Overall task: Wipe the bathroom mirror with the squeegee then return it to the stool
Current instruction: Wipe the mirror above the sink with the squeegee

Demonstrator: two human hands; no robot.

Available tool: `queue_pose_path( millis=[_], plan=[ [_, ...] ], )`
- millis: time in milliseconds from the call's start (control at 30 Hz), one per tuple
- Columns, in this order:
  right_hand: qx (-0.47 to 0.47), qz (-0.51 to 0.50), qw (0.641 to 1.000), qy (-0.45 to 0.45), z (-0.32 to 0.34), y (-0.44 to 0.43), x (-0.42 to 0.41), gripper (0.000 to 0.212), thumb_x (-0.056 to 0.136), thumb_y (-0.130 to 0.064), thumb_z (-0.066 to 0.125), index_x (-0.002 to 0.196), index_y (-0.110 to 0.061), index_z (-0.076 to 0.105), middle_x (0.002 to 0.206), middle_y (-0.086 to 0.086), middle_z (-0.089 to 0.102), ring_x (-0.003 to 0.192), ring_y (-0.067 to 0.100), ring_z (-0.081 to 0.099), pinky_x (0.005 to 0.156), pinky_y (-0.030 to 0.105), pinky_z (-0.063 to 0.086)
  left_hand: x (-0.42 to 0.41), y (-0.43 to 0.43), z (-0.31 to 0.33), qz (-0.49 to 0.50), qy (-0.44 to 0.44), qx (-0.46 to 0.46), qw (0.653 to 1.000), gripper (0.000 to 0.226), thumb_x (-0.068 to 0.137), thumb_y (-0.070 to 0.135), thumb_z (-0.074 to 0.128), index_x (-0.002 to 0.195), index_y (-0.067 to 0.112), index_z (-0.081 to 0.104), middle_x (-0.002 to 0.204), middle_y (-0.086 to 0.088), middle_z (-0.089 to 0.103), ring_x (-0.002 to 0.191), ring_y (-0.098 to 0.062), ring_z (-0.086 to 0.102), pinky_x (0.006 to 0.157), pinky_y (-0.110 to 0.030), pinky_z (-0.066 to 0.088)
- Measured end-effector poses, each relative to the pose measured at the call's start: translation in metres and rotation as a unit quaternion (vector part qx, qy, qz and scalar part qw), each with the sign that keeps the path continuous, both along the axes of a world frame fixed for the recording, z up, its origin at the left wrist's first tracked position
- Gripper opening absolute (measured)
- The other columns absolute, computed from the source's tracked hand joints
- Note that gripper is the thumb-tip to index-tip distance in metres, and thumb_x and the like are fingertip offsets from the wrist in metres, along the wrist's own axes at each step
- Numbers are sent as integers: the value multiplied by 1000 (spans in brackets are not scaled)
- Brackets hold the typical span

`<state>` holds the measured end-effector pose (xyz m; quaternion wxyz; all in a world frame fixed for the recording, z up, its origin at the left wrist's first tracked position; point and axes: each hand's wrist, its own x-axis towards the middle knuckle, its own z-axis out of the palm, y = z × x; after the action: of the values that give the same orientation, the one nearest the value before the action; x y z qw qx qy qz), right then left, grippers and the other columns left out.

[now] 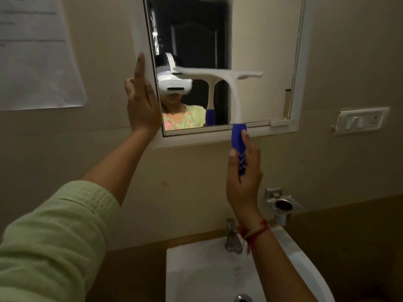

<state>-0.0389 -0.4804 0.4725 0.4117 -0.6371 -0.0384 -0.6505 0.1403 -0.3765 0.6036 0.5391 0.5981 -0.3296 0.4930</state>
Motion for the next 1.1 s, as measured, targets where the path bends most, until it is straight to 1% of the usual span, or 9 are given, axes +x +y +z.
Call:
queue_pose_path(
  millis=[100,200,333,433,533,600,767,967,1100],
  plan=[
    [-9,3,1000,-22,32,-12,-2,35,97,-25,41,131,-34,35,88,-23,57,53,-1,49,47,8,39,1,2,2,4,-11,3,1000,45,100,12,29,145,18,32,111,14,39,88,26,39,73,10,22],
    [-25,-1,999,-42,70,-26,-3,35,98,-25,40,130,-40,34,87,-18,58,58,1,52,51,9,42,4,1,2,-1,-8,11,1000,46,100,16,30,146,25,30,112,-3,44,70,5,36,69,-5,29],
    [-70,-47,994,-73,114,-46,-2,35,98,-14,40,129,-30,32,88,-27,59,65,-6,56,55,5,43,6,2,-2,-5,-20,25,999,47,101,12,32,146,26,30,116,-20,52,77,3,32,70,-12,27],
    [-88,-78,990,-82,145,-57,-4,35,98,-13,40,130,-23,31,80,-14,57,64,-7,56,55,3,42,5,2,-2,-2,-15,24,1000,46,101,15,31,145,31,29,108,-14,49,61,-2,31,58,-13,28],
    [-102,-92,988,-76,175,-62,-8,37,97,-13,41,132,-17,30,101,13,59,68,-7,57,58,4,43,2,2,-2,-5,-2,20,1000,46,102,20,30,144,38,26,104,-2,40,57,0,38,51,-10,27],
    [-119,-96,985,-74,194,-64,-8,39,96,-14,42,133,-14,30,110,20,57,70,-10,57,60,3,44,1,3,-2,1,1,20,1000,45,101,23,29,144,38,25,103,-1,39,57,-1,40,50,-7,26],
    [-154,-129,977,-76,242,-66,-3,41,96,-17,44,134,-8,31,122,18,55,71,-11,55,64,1,44,-2,4,-1,-2,3,22,1000,46,99,31,25,144,38,24,101,-3,40,54,-4,40,50,-8,24],
    [-162,-151,972,-86,275,-67,6,39,96,-15,44,131,-5,33,119,14,56,72,-20,53,59,-2,41,-4,4,-1,-1,6,24,1000,45,100,24,29,144,35,24,99,-3,41,50,-6,40,41,-10,30],
    [-141,-145,975,-87,282,-69,15,38,95,-14,45,130,-4,34,115,13,57,71,-24,51,56,-3,38,-5,5,-1,-2,6,23,1000,46,100,26,27,144,35,22,101,-3,40,52,-6,41,48,-9,25]
  ],
)
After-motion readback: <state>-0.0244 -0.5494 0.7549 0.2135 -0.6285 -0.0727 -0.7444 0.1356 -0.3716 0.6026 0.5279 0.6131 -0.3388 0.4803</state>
